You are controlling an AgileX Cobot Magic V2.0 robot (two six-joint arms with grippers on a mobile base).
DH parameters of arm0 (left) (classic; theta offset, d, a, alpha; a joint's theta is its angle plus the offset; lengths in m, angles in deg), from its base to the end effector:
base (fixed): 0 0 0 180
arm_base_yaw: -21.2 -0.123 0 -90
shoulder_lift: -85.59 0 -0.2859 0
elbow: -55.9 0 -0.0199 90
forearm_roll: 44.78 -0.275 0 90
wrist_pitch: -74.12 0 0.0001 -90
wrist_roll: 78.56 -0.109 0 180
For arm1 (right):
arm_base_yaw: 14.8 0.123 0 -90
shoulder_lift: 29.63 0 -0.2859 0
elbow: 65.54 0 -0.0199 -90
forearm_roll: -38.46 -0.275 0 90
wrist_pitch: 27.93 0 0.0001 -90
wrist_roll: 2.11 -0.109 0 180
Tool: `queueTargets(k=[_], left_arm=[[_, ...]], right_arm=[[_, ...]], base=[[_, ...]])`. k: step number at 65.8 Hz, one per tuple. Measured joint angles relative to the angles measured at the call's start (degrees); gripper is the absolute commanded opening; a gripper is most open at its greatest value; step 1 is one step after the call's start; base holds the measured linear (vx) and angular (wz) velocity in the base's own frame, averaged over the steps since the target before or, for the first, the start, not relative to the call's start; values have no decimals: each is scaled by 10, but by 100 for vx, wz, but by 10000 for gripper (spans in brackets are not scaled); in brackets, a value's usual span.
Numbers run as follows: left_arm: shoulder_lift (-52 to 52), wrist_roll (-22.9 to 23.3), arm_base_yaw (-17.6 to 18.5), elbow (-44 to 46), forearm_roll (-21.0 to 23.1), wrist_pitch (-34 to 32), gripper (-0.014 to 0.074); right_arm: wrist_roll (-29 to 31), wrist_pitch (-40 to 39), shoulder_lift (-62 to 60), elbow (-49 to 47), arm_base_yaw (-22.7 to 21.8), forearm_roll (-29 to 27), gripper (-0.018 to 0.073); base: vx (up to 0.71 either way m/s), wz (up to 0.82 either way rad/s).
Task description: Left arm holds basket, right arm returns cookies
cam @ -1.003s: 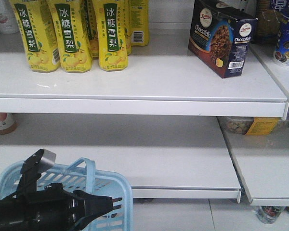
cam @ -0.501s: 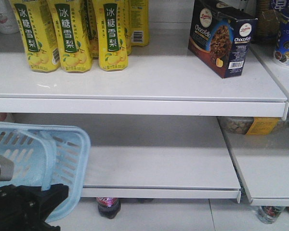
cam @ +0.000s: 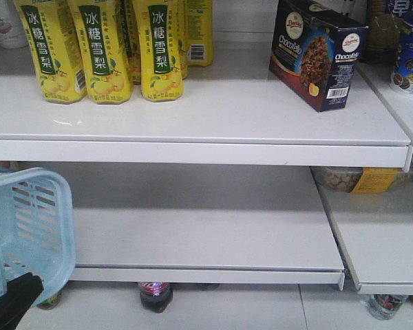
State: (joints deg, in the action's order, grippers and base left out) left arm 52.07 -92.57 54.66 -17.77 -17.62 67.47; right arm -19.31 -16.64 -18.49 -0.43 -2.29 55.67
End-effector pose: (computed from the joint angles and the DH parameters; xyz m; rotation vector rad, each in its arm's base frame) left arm 0.1174 -0.0708 0.1973 0.2811 1.7768 -0.5382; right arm 0.0898 0.0134 0.2684 -0.1155 1.5164 0.1348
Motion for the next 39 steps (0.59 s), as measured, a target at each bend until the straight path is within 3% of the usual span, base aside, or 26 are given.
queueTargets(k=[10, 18, 27, 39], left_arm=[[76, 5, -31, -39, -27, -1, -6], [131, 9, -86, -53, -32, 12, -6], [198, 13, -149, -54, -82, 66, -6], [256, 77, -220, -54, -147, 136, -6]], right_arm=[[0, 0, 0, 0, 0, 0, -8], [0, 0, 0, 0, 0, 0, -8], [0, 0, 0, 0, 0, 0, -8], [0, 0, 0, 0, 0, 0, -8]], base=[[0, 0], [0, 0], [0, 0], [0, 0]])
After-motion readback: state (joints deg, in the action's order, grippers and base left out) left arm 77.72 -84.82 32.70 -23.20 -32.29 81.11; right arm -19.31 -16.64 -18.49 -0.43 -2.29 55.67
